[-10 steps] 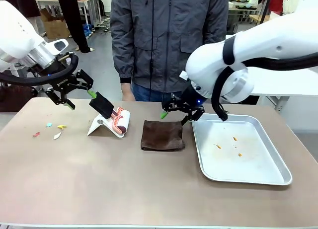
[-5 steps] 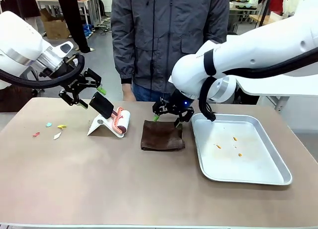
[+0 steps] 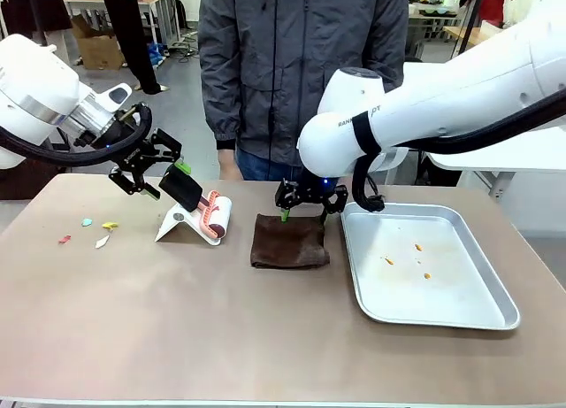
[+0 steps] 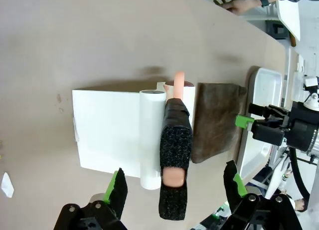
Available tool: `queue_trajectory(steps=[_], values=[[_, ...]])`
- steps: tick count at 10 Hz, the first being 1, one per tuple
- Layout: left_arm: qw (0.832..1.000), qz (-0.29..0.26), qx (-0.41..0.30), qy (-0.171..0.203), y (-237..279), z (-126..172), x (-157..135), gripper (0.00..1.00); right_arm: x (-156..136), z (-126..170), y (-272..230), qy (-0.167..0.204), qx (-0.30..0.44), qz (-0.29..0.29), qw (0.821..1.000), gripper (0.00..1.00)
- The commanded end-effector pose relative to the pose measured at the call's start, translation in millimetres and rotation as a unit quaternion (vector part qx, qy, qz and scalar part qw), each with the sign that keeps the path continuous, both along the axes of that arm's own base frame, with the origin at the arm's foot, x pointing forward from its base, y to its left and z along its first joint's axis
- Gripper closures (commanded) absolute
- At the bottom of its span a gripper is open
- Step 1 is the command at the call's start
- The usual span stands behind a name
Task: Clean the surface of the table.
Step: Hold the Lint Roller with your left hand and the towel with your right hand.
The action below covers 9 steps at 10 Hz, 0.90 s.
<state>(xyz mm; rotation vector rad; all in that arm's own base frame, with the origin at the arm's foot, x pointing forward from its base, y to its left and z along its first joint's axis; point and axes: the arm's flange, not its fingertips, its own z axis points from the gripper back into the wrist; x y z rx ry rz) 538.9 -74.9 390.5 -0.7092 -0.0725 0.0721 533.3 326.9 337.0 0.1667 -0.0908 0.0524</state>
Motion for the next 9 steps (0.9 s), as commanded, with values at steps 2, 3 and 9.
queue_trajectory(steps=[2, 3, 9], values=[[1.000, -0.015, -0.024, -0.013, 0, -2, -1, 0.00, 9, -5, 21, 0.022, -0.087, -0.008, 0.996, 0.00], [0.999, -0.015, -0.025, -0.014, -1, -2, -2, 0.00, 8, -8, 22, 0.037, -0.100, -0.005, 0.994, 0.00], [0.999, -0.018, -0.027, -0.035, -7, 0, -3, 0.00, 3, -29, 21, 0.069, -0.122, -0.018, 0.990, 0.00]])
